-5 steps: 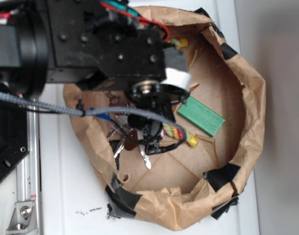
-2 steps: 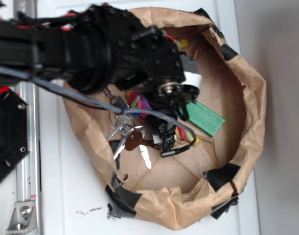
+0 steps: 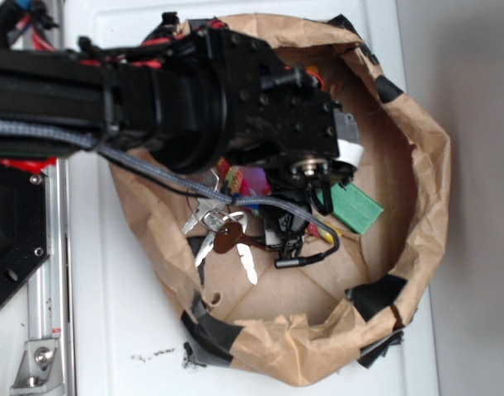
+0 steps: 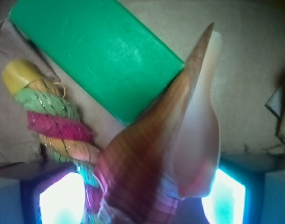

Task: Grab the shell.

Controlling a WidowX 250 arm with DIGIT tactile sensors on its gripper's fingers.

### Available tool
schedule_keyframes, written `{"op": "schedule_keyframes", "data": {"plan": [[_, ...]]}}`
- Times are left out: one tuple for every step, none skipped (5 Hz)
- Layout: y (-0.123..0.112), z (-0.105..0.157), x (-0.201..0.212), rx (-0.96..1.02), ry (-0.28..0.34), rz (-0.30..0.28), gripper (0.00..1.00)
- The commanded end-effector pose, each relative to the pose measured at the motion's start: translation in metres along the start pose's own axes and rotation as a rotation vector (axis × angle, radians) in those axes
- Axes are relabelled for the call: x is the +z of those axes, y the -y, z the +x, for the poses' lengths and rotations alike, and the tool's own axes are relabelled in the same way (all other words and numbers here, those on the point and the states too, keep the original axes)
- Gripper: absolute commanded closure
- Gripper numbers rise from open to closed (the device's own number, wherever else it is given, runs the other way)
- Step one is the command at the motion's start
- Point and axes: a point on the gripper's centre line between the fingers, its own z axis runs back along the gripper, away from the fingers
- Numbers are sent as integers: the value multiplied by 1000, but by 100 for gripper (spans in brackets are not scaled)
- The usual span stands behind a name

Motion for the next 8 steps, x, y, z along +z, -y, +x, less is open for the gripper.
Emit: {"op": "schedule_keyframes", "data": {"plan": [[-26,6,-3,82,14,5,100],[-22,6,15,65,40,4,100],[-5,6,65,24,99,1,100],[6,2,115,-18,121,-21,100],[15,-3,159,-38,120,-9,100],[23,-4,165,-64,120,-36,100],[32,-1,163,-74,114,-53,100],[33,-1,159,-80,109,-74,100]]}}
